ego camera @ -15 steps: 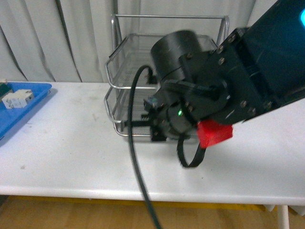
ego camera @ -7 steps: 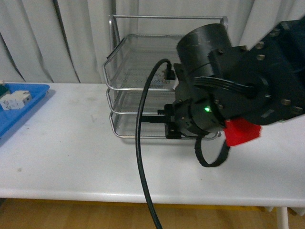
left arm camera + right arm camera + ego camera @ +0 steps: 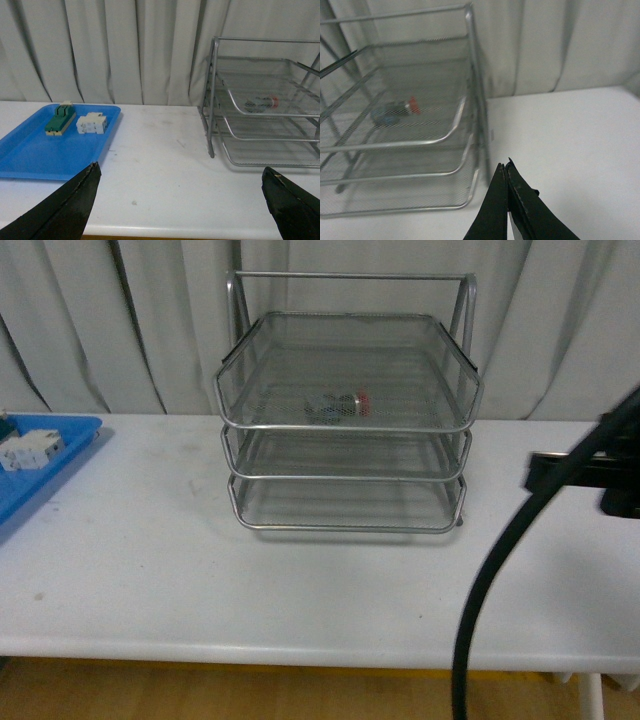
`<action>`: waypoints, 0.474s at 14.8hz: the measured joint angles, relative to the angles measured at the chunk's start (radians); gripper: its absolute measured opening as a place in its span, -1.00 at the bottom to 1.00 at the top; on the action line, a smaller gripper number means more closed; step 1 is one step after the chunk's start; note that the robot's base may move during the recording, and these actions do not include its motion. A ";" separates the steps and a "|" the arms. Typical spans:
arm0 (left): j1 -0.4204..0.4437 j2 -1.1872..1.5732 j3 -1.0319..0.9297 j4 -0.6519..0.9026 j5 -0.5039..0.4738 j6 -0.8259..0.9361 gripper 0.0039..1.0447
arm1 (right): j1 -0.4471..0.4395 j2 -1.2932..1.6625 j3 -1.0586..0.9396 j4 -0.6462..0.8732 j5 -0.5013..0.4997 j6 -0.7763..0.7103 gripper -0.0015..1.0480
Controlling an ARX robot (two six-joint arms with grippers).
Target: Place button on rack with both arms
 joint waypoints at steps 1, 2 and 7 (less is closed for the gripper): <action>0.000 0.000 0.000 0.001 0.002 0.000 0.88 | -0.039 -0.096 -0.051 0.034 -0.026 -0.050 -0.97; 0.000 0.000 0.000 0.001 0.003 0.000 0.88 | -0.077 -0.190 -0.124 0.023 -0.072 -0.076 -0.97; 0.000 0.000 0.000 0.001 0.003 0.000 0.88 | -0.180 -0.436 -0.285 -0.085 -0.169 -0.094 -0.97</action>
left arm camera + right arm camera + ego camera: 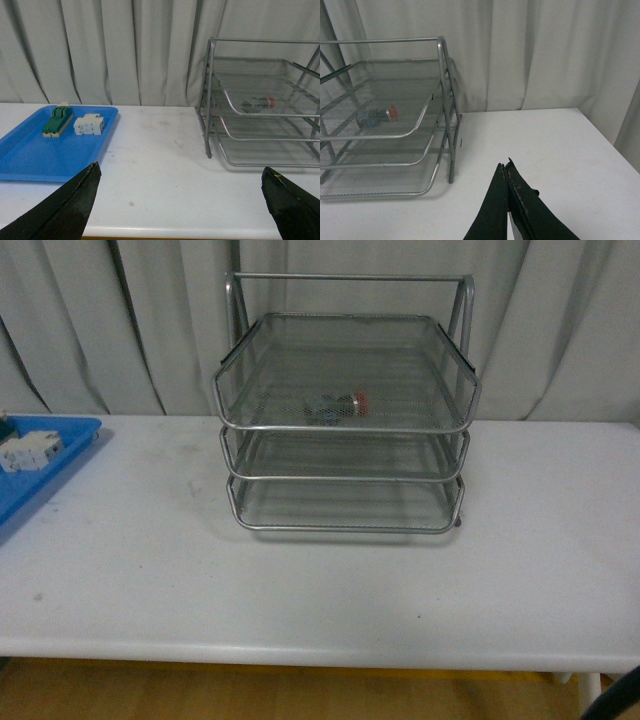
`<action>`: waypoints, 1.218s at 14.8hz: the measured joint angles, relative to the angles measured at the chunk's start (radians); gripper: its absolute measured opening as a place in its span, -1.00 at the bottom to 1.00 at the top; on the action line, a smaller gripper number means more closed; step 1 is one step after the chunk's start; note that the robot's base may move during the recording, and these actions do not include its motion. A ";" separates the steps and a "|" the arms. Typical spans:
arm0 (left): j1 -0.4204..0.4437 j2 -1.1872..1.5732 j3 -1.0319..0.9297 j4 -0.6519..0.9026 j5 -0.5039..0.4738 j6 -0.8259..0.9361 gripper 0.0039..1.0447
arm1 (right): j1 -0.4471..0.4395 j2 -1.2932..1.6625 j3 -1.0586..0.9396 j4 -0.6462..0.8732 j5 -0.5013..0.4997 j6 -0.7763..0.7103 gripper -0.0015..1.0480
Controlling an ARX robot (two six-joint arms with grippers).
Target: Place button on rack with both arms
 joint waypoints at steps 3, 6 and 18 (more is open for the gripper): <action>0.000 0.000 0.000 0.000 0.000 0.000 0.88 | -0.040 -0.146 -0.058 -0.104 -0.045 0.000 -0.97; 0.000 0.000 0.000 0.000 0.000 0.000 0.88 | -0.090 -0.315 -0.096 -0.230 -0.107 0.000 -0.97; 0.000 0.000 0.000 0.000 0.000 0.000 0.88 | -0.160 -0.810 -0.124 -0.670 -0.162 -0.001 -0.97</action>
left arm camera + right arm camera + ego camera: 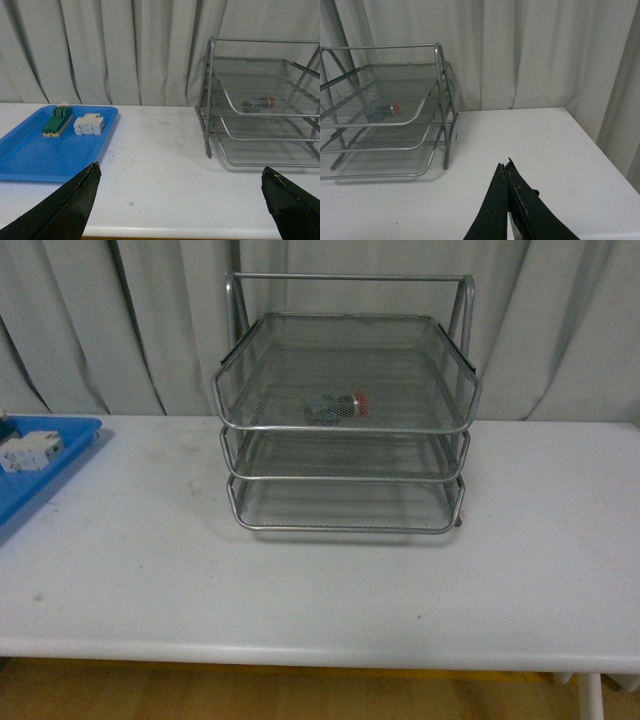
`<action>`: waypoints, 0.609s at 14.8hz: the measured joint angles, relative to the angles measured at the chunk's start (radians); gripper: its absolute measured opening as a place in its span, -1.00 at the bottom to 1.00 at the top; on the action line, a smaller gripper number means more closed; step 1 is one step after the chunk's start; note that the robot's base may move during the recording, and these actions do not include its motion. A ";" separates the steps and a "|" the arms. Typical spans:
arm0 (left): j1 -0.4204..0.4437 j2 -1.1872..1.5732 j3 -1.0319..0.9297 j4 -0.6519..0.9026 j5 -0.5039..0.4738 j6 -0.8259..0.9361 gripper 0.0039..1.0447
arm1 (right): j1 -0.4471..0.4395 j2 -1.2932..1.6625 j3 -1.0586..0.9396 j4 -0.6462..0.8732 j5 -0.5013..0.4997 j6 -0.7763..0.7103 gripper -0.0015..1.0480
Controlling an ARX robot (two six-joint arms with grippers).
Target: Place button on rack with both arms
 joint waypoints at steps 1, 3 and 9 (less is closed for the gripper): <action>0.000 0.000 0.000 0.000 0.000 0.000 0.88 | 0.000 -0.037 0.000 -0.034 0.000 0.000 -0.97; 0.000 0.000 0.000 0.000 0.000 0.000 0.88 | 0.000 -0.070 0.000 -0.068 0.000 0.000 -0.97; 0.000 0.000 0.000 0.000 0.000 0.000 0.88 | 0.000 -0.196 0.000 -0.194 0.000 0.000 -0.97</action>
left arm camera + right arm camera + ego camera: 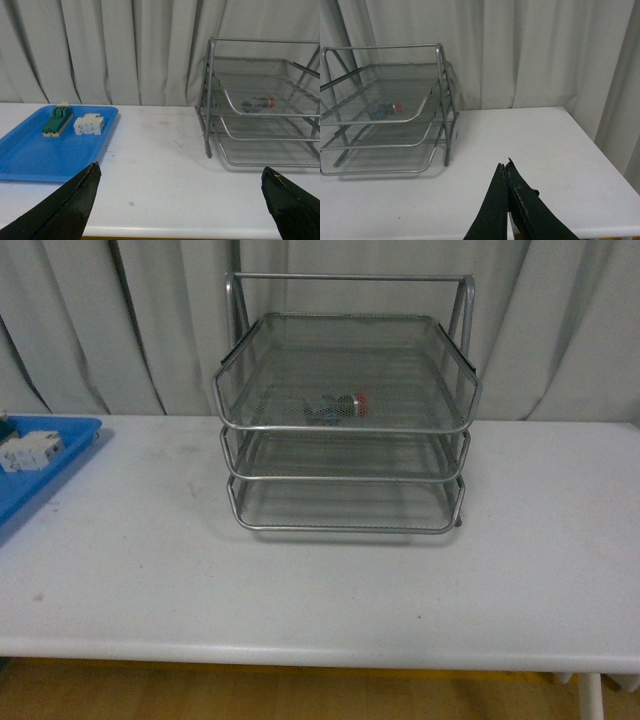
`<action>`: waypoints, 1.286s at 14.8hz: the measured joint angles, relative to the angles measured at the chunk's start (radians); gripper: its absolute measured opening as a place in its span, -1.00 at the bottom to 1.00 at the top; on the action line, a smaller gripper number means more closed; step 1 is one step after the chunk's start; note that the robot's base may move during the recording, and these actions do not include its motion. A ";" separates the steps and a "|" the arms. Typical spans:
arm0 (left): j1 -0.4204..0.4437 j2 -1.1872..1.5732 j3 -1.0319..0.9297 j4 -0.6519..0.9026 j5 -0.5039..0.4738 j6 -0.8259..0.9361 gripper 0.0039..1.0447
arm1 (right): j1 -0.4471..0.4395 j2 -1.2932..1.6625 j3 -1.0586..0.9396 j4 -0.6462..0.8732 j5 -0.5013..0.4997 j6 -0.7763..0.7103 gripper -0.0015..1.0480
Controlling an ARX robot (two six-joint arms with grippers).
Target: Place button on rack with both arms
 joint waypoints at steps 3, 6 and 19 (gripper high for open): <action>0.000 0.000 0.000 0.000 0.000 0.000 0.88 | 0.000 -0.155 0.000 -0.205 -0.003 0.000 -0.97; 0.000 0.000 0.000 -0.001 0.000 0.000 0.88 | 0.000 -0.194 0.000 -0.203 -0.003 -0.002 -0.86; 0.000 0.000 0.000 0.000 0.000 0.000 0.88 | 0.000 -0.194 0.000 -0.203 -0.003 -0.002 0.87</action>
